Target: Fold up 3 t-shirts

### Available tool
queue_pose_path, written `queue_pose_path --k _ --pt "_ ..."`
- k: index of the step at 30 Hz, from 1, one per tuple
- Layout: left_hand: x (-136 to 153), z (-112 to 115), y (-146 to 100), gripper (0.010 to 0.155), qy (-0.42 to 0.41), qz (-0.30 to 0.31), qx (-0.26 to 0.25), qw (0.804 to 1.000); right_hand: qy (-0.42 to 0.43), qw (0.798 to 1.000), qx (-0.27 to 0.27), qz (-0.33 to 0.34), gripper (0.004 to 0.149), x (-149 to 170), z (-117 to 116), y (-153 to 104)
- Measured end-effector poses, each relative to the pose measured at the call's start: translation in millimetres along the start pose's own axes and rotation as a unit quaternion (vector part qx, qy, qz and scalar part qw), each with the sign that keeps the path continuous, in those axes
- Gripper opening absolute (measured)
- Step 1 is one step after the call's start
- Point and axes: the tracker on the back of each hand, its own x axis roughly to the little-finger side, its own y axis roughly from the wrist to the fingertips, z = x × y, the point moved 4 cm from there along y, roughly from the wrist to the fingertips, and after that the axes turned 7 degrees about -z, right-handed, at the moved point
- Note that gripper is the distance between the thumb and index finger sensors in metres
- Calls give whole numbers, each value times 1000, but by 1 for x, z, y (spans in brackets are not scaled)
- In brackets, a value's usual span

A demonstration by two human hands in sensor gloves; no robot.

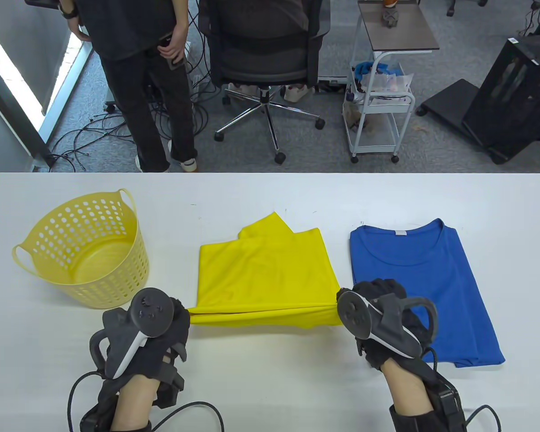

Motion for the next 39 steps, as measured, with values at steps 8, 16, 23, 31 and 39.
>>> queue_pose_path --k 8,16,23,31,39 --pt "-20 -36 10 39 4 -20 -36 999 6 999 35 -10 39 5 37 16" --pt "-39 0 86 39 12 -58 -31 998 -7 999 -14 -40 39 2 -17 91" --pt "-43 56 151 39 32 -89 -10 995 -19 995 -71 -61 39 -5 -94 151" --pt "-42 95 186 40 44 -104 -9 994 -20 992 -102 -77 39 -8 -142 187" --pt "-48 110 174 49 28 15 -20 999 -23 994 -38 -99 46 4 -130 180"
